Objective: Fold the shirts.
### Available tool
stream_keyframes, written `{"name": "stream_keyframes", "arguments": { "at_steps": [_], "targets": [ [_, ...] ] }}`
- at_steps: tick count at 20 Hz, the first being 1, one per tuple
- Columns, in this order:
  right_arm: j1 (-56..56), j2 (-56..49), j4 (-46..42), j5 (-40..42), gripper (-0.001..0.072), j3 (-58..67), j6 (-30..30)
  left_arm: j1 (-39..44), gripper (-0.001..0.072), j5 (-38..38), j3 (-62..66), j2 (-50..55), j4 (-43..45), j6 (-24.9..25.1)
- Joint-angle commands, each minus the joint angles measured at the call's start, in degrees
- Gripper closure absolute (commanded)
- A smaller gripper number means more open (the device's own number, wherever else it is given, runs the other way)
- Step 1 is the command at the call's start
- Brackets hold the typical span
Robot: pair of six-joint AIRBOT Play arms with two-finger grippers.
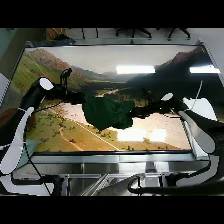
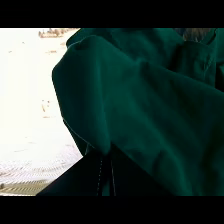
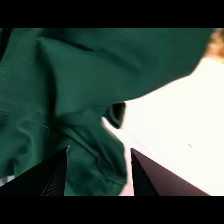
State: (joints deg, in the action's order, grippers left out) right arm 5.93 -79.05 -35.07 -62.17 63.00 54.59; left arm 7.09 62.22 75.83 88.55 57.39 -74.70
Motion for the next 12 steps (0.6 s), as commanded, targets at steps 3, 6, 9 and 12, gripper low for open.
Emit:
{"name": "stream_keyframes", "arguments": {
  "at_steps": [3,6,9,12],
  "targets": [
    [3.02,-2.14,0.44,0.11,0.0312,-0.07,0.17,-0.13,0.069,0.57,-0.09,-0.22,-0.04,0.39],
    [3.02,-1.7,0.44,-2.4,0.0532,-0.04,0.2,-0.13,0.069,1.99,-0.11,-0.48,0.02,0.37],
    [2.91,-0.28,0.83,-6.25,0.069,0.02,-0.42,-0.15,0.0691,2.25,-0.11,-3.5,0.09,0.33],
    [0.04,7.06,1.33,-12.59,0.0691,5.2,-0.04,-2.43,0.0691,2.78,0.57,-11.8,0.09,0.17]
  ]
}}
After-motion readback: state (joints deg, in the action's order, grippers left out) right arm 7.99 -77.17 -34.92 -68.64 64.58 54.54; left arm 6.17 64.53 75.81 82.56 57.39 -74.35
